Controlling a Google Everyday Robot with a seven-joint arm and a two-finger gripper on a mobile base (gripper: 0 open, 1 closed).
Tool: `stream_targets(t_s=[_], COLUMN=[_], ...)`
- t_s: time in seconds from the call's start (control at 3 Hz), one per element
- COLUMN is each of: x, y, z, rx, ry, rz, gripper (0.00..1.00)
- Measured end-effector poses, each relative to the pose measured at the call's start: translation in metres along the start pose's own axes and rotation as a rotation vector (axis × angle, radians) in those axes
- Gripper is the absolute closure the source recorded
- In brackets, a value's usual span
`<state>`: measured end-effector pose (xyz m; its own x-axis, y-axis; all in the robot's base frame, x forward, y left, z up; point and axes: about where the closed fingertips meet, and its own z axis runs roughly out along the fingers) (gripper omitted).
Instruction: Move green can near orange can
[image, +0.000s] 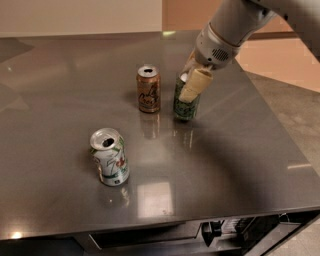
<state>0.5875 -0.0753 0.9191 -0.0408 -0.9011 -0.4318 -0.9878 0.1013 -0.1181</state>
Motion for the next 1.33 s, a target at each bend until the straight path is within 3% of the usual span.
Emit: stream_targets(t_s=[0.33,1.33], x=[-0.002,-0.007], y=[-0.01,-0.019], z=[0.011,0.022], rx=[-0.015,-0.025], ry=[0.004,0.002], rz=[0.003,-0.002], gripper=[0.85,0.15])
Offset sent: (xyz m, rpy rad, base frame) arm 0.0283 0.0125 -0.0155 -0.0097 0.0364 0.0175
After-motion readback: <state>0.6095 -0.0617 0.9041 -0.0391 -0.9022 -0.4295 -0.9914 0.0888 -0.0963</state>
